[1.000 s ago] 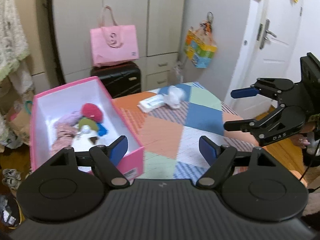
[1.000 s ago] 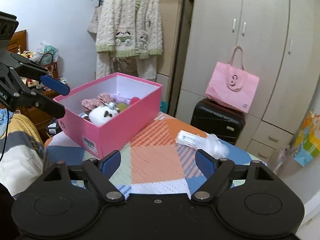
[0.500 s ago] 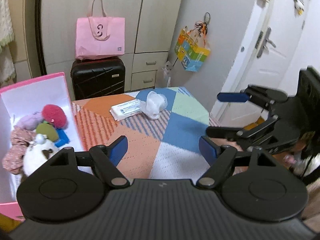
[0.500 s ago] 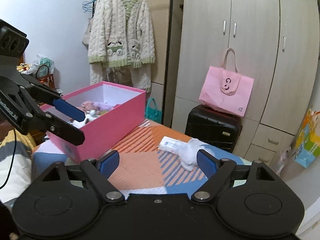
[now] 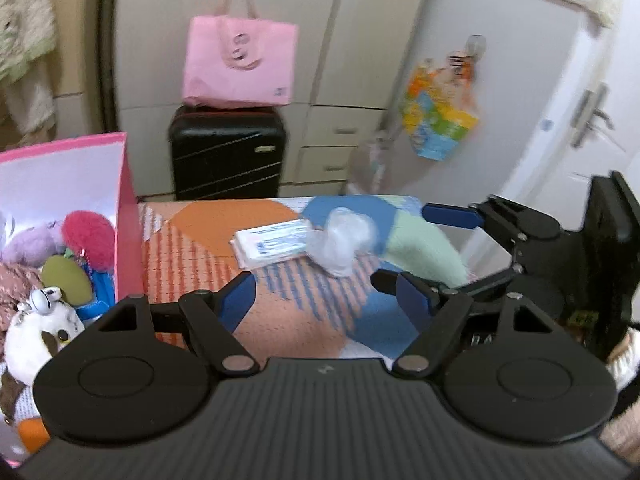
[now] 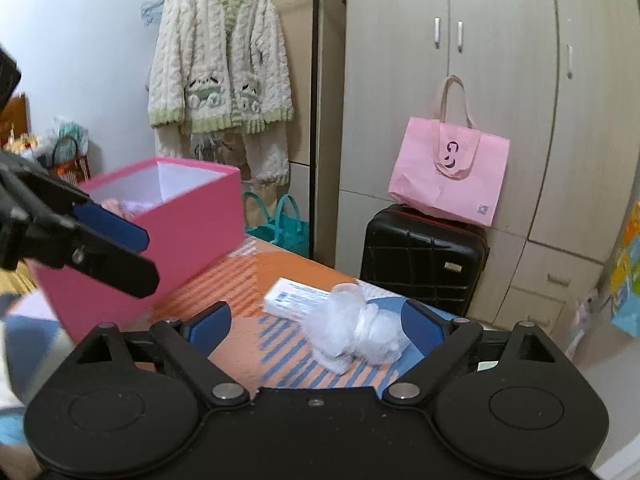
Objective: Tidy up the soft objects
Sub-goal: 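Move both grippers back to the table toward the wipe pack and mesh puff, then grasp the white wipe pack with the left gripper while the right grasps the white mesh puff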
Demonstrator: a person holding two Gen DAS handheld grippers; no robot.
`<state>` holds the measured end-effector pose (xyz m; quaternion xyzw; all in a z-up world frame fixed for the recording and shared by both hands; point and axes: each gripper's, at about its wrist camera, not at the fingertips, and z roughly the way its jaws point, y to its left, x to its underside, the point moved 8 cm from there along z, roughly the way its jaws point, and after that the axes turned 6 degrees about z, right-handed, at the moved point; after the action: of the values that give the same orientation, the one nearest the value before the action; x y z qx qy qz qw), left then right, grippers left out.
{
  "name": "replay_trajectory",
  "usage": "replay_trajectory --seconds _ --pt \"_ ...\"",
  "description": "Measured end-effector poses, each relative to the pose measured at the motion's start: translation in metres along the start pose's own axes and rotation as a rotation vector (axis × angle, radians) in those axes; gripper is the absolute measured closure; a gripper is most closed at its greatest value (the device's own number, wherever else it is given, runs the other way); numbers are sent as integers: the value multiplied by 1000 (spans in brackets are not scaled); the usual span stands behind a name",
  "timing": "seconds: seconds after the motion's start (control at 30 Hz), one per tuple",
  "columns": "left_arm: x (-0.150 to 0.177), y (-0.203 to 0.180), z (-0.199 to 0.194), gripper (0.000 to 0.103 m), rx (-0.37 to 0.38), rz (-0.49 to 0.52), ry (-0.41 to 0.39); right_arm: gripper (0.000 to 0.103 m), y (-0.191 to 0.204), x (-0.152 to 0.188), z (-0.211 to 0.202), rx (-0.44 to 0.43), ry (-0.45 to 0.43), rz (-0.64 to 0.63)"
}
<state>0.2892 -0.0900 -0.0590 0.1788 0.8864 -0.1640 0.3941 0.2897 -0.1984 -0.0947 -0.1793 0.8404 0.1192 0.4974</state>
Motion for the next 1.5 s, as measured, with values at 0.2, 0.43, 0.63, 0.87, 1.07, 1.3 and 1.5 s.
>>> replay_trajectory --seconds 0.2,0.43,0.63,0.87,1.07,1.3,1.5 --pt "-4 16 41 28 -77 -89 -8 9 -11 4 36 -19 29 -49" --pt "-10 32 88 28 -89 -176 -66 8 -25 10 68 -125 99 -48" --pt "-20 34 122 27 -127 -189 -70 9 -36 15 86 -111 118 -20" --pt "-15 37 144 25 -169 -198 -37 45 -45 26 86 -92 157 -14" --pt "-14 36 150 24 -235 -154 -36 57 -64 30 81 -21 165 72" --pt "-7 32 159 15 -257 -136 -12 58 -75 35 78 -10 146 143" --pt "-3 31 167 9 -282 -119 -2 57 -75 34 80 -13 143 152"
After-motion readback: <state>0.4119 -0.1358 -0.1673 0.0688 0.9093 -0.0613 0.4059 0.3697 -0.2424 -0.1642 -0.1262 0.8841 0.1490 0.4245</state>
